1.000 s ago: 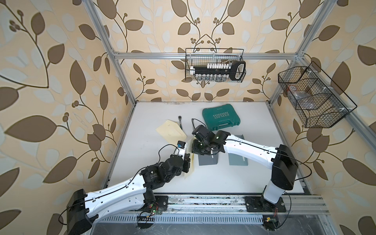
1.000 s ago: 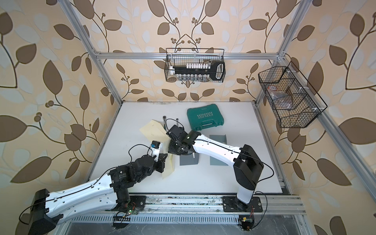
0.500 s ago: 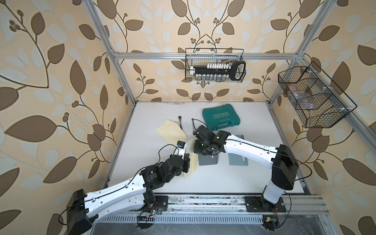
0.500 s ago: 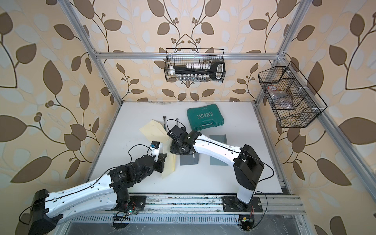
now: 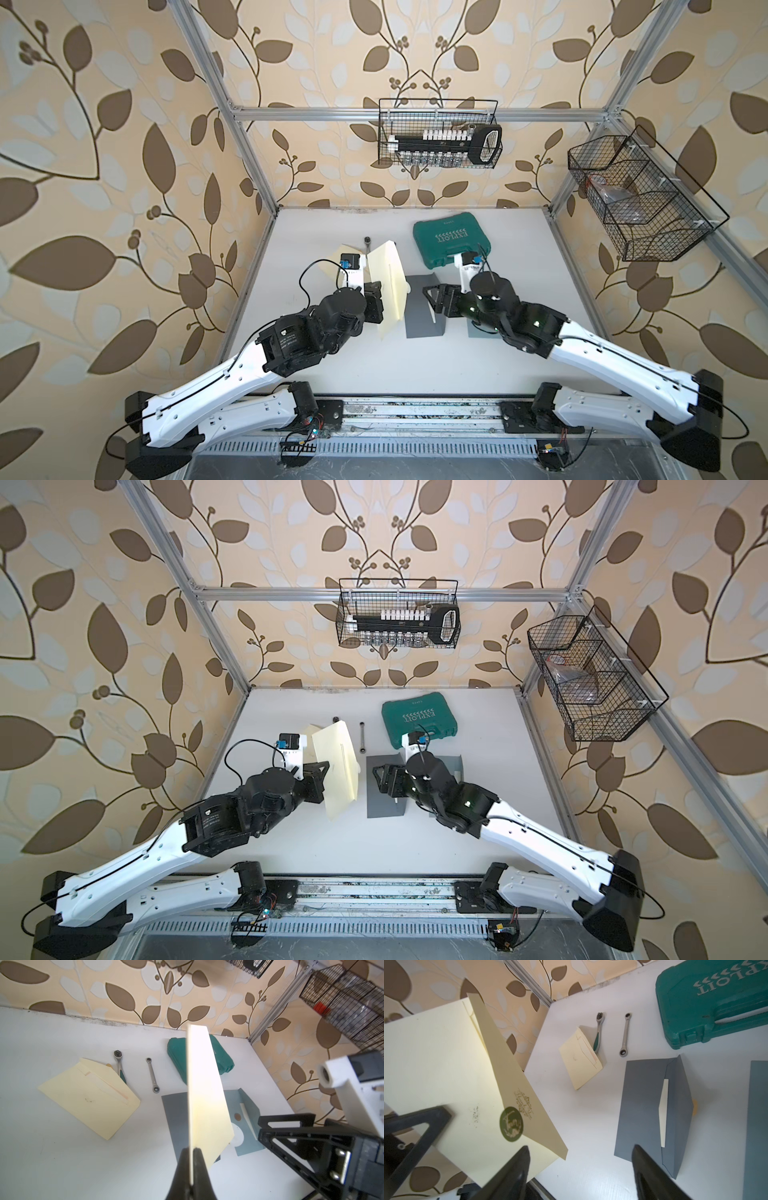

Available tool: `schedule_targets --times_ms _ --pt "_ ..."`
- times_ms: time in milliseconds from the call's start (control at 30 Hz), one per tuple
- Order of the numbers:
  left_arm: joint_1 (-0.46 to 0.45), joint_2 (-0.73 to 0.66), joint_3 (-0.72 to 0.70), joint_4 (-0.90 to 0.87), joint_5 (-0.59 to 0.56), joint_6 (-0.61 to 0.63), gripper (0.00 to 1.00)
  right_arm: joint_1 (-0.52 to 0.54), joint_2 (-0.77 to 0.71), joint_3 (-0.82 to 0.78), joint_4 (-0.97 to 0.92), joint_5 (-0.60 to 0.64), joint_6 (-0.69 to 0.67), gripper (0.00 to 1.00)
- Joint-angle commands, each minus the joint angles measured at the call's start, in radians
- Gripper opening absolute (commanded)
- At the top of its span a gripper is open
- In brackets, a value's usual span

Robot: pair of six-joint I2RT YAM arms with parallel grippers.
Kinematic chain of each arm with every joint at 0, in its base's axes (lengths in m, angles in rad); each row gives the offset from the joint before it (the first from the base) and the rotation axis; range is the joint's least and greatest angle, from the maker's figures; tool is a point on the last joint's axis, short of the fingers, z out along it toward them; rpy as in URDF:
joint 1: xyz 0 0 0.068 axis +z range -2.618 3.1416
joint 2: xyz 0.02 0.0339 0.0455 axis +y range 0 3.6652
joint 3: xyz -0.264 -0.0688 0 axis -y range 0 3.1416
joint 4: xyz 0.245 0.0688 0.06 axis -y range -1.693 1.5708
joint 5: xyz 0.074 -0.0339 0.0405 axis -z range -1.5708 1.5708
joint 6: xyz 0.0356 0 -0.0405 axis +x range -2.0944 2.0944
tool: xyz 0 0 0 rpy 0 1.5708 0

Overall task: Open the envelope
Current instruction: Open the envelope flap on the envelope.

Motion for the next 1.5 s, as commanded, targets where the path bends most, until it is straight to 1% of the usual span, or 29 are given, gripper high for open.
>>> schedule_targets --times_ms 0,67,133,267,333,467,533,733,833,933,1200,1467 --pt "0.001 0.021 0.067 -0.073 0.006 -0.072 0.00 -0.004 -0.074 -0.124 0.203 0.019 -0.133 0.82" --pt "0.004 0.027 0.073 -0.071 0.008 -0.115 0.00 -0.003 -0.095 -0.150 0.231 -0.035 -0.161 0.83" --pt "0.015 0.027 0.064 -0.051 0.035 -0.139 0.00 -0.003 -0.085 -0.158 0.253 -0.116 -0.176 0.83" --pt "0.075 0.009 0.024 0.015 0.147 -0.178 0.00 -0.002 -0.013 -0.137 0.293 -0.275 -0.166 0.83" --pt "0.116 -0.009 -0.004 0.055 0.222 -0.193 0.00 -0.002 0.022 -0.126 0.325 -0.327 -0.150 0.83" --pt "0.208 -0.037 -0.059 0.127 0.381 -0.239 0.00 0.000 0.070 -0.099 0.346 -0.360 -0.135 0.85" --pt "0.226 -0.044 -0.068 0.142 0.414 -0.244 0.00 0.000 0.084 -0.091 0.346 -0.361 -0.134 0.85" --pt "0.228 -0.051 -0.070 0.166 0.433 -0.222 0.00 -0.001 0.112 -0.103 0.397 -0.352 -0.099 0.84" --pt "0.228 -0.052 -0.070 0.176 0.436 -0.213 0.00 -0.002 0.118 -0.112 0.406 -0.320 -0.065 0.80" --pt "0.228 -0.054 -0.074 0.190 0.445 -0.205 0.00 -0.003 0.121 -0.129 0.439 -0.325 -0.054 0.75" --pt "0.227 -0.053 -0.080 0.210 0.451 -0.197 0.00 -0.054 0.132 -0.160 0.513 -0.422 0.014 0.64" --pt "0.228 -0.047 -0.084 0.227 0.453 -0.200 0.00 -0.149 0.174 -0.203 0.625 -0.573 0.150 0.58"
